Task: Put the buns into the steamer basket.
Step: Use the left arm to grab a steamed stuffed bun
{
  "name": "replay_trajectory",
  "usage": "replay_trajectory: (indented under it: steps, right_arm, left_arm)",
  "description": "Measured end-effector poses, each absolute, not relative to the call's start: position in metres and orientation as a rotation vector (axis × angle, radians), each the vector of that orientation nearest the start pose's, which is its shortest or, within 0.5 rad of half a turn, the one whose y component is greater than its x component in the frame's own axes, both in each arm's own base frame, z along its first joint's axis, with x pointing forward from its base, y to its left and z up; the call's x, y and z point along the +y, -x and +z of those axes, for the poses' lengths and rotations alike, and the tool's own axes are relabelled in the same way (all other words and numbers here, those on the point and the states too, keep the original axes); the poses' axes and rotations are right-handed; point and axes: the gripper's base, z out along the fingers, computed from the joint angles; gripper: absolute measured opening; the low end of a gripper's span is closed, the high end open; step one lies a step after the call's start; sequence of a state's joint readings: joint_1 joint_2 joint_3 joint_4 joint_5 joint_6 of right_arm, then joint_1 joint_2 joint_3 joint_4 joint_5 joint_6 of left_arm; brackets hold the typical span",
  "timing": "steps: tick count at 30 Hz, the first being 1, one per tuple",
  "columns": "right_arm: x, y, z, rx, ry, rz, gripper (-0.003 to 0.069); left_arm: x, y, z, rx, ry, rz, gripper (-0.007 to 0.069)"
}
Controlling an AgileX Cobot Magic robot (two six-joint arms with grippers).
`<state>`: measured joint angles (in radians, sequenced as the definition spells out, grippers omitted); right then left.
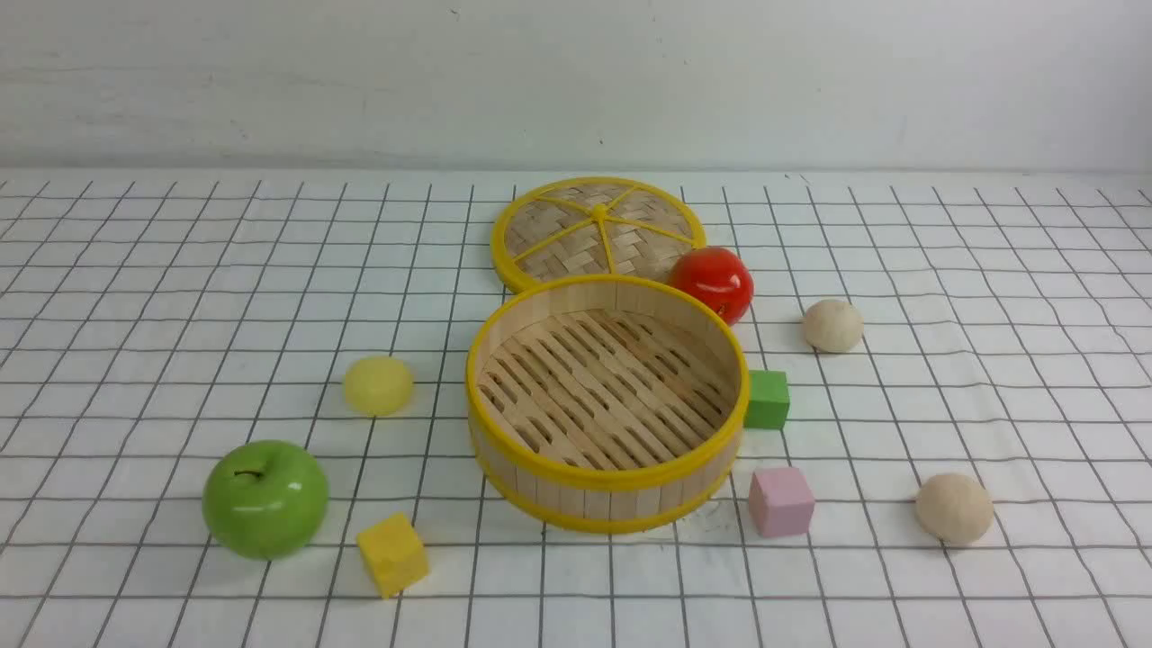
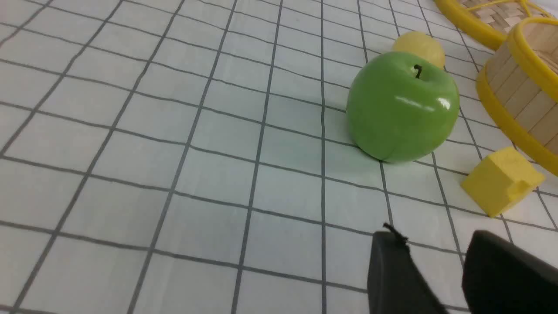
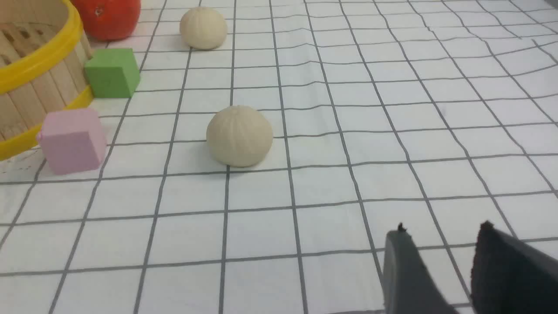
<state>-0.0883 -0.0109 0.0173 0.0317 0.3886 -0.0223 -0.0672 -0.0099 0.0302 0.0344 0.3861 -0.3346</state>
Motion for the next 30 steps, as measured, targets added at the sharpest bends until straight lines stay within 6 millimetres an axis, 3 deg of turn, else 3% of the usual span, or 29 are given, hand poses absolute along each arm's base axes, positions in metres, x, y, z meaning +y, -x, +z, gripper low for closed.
replay_trajectory:
  steps: [19, 23, 30]
  right_arm:
    - [-0.003, -0.052, 0.173, 1.877, -0.081, -0.045, 0.0239]
    - [-0.003, -0.052, 0.173, 1.877, -0.081, -0.045, 0.0239]
    - [-0.003, -0.052, 0.173, 1.877, -0.081, -0.045, 0.0239]
  left_arm:
    - [-0.002, -0.052, 0.169, 1.876, 0.231, -0.241, 0.0238]
    - [-0.003, -0.054, 0.175, 1.817, 0.227, -0.256, 0.0238]
    - [-0.004, -0.057, 0.199, 1.539, 0.272, -0.389, 0.0238]
